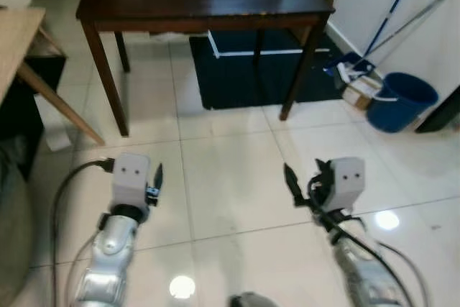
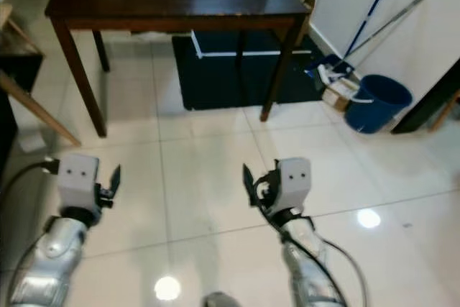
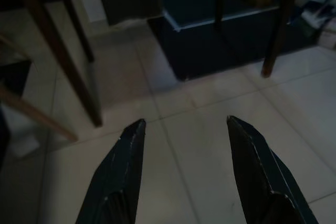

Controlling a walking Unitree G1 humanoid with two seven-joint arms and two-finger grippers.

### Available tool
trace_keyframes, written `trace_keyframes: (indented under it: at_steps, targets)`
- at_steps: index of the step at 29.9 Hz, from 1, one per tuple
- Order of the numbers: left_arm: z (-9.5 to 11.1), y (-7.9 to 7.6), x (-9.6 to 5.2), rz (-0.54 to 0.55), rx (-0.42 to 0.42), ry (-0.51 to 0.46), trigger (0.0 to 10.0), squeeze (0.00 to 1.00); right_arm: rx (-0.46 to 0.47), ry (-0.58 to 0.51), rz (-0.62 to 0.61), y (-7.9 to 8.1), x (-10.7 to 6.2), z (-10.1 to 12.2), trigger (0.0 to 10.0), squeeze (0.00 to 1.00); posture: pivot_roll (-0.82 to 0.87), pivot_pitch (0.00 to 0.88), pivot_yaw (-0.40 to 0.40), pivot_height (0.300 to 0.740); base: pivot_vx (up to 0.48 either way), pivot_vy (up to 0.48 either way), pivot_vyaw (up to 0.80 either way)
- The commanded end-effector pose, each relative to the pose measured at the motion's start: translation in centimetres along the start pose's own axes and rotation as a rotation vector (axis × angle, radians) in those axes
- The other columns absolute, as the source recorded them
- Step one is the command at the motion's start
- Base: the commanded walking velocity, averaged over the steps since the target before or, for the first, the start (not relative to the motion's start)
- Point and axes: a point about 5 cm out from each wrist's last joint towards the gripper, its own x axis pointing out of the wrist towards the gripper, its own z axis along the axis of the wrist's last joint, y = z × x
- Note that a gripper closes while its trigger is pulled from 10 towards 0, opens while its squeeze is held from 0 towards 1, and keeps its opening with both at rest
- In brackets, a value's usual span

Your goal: Setting the table

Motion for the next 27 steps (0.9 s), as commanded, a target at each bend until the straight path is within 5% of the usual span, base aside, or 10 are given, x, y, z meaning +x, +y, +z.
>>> trace_keyframes:
  at_steps: [1, 15, 27]
  targets:
    - [-0.7, 0.5, -0.4, 0.010, 0.013, 0.029, 10.0, 0.00, 0.015, 0.004, 0.000, 0.2, 0.0, -0.1, 10.0, 0.00, -0.15, 0.021, -0.008, 0.740, 0.368, 0.000, 0.00]
    - [0.7, -0.1, -0.3, -0.032, 0.033, -0.019, 10.0, 0.00, 0.016, -0.040, 0.068, 1.1, 0.6, 1.2, 10.0, 0.00, -0.14, 0.020, -0.004, 0.740, 0.278, 0.000, 0.00]
    - [3.0, -1.0, -0.4, -0.097, 0.035, -0.093, 10.0, 0.00, 0.189, -0.080, 0.024, 0.8, 1.1, 2.0, 10.0, 0.00, -0.14, 0.020, -0.005, 0.740, 0.000, 0.000, 0.77]
